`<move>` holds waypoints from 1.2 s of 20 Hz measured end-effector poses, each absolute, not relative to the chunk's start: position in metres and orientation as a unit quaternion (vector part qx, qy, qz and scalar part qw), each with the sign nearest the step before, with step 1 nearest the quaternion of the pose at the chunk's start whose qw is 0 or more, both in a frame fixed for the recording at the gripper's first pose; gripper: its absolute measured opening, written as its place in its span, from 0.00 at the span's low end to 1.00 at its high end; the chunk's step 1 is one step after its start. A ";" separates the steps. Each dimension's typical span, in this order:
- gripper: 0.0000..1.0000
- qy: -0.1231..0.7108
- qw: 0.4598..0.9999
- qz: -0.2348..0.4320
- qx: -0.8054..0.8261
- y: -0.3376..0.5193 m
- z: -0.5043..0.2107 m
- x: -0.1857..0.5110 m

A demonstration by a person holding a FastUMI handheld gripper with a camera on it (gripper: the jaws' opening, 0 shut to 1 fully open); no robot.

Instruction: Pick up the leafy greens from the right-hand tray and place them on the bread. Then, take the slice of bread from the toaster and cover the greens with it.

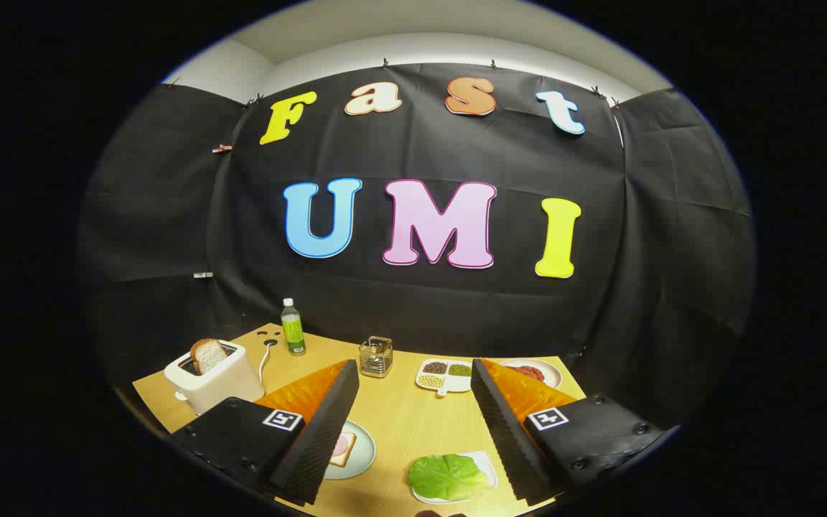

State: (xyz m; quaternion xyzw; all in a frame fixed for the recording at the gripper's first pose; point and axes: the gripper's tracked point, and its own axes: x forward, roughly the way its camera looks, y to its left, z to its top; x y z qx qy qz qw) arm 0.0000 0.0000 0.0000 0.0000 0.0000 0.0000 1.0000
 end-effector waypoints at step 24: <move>0.98 0.021 1.000 -0.012 -0.001 -0.013 -0.016 0.006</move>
